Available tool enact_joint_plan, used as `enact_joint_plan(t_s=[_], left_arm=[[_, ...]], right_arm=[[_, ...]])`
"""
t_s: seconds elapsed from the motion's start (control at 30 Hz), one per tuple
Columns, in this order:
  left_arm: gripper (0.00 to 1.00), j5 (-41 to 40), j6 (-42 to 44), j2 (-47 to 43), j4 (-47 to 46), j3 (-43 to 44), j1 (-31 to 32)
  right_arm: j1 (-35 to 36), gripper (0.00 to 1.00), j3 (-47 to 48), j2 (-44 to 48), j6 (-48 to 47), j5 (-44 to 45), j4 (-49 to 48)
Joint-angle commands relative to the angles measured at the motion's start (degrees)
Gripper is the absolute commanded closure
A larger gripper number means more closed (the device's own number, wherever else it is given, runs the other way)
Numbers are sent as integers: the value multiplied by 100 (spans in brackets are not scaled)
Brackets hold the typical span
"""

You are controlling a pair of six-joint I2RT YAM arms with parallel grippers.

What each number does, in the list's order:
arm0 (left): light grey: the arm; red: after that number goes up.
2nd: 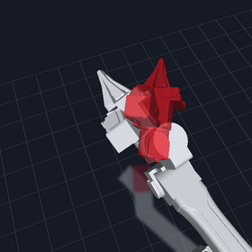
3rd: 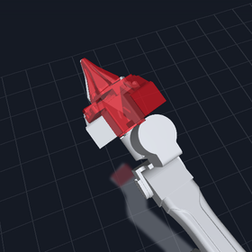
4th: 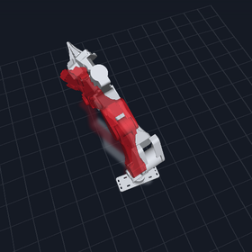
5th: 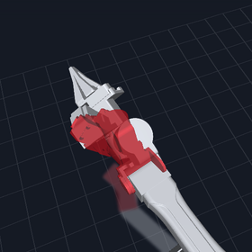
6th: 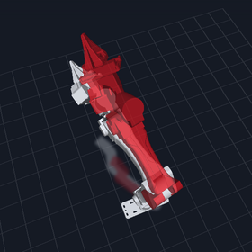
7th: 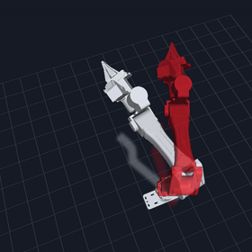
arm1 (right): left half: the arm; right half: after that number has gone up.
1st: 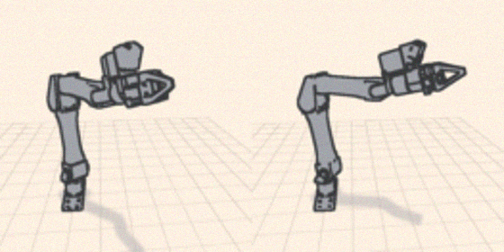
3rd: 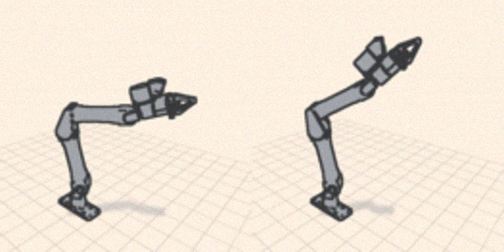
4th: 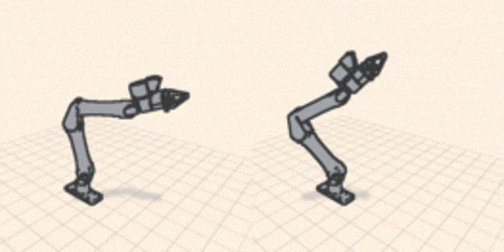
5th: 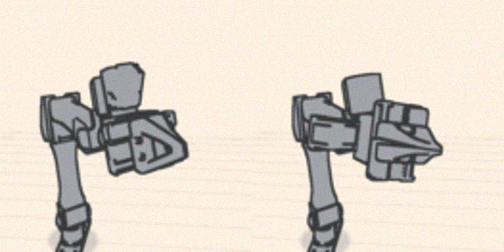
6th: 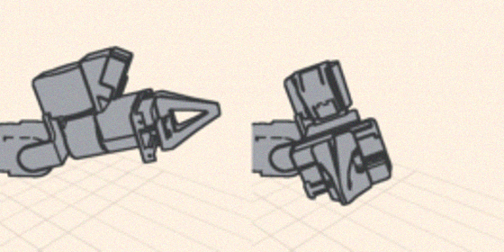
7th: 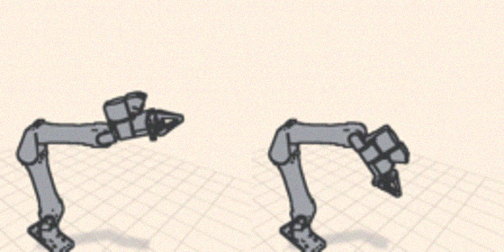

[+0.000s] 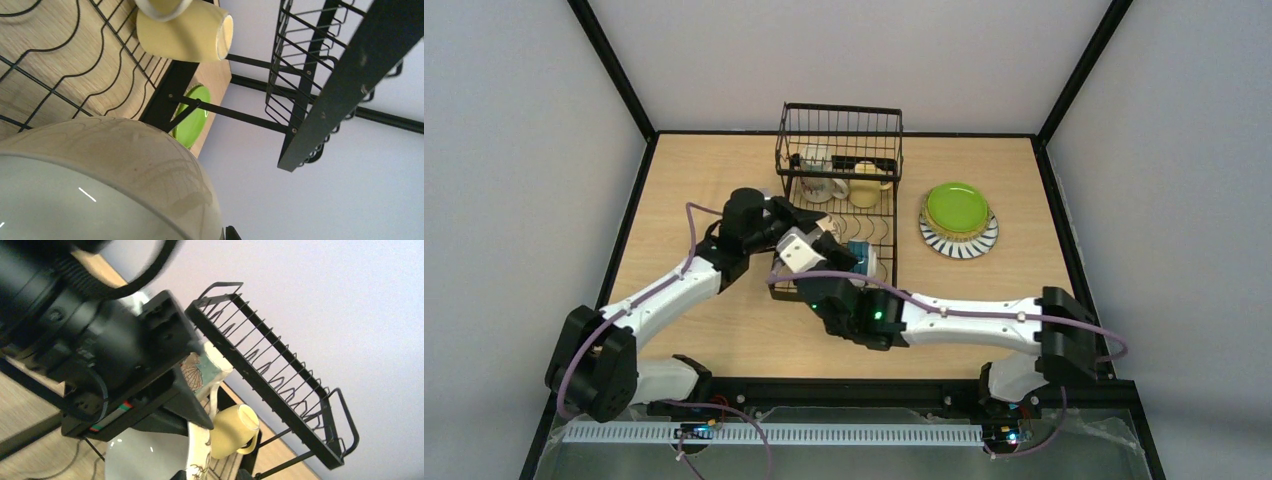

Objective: Load the mixed dishes into the dish rack
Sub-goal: Pass from the right arm to the left

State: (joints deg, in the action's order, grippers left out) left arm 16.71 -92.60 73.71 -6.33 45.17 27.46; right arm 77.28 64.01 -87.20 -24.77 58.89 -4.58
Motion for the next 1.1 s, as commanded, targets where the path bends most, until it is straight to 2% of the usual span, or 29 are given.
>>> enact_joint_plan(t_s=[0.0,0.13,0.5,0.7,0.83,1.07], left_arm=[[98,335,319,-281,-1036,-180,-50],[98,861,866,-309,-995,-236,-228],[98,2351,3226,52,258,371,-470],[98,3224,3873,354,-44,386,-470],[98,3464,4244,410,-203,237,-491],[98,3755,3497,390,-2178,-777,-754]], right_arm=[[-2,40,-79,657,623,-16,554],[-46,26,-185,1208,1019,-23,790],[-820,22,-325,1830,2746,-718,1706],[-1133,21,-565,1978,3014,-1166,1603],[-1241,21,-685,1960,3062,-1403,1491],[-1469,21,-901,1930,3047,-1826,1253]])
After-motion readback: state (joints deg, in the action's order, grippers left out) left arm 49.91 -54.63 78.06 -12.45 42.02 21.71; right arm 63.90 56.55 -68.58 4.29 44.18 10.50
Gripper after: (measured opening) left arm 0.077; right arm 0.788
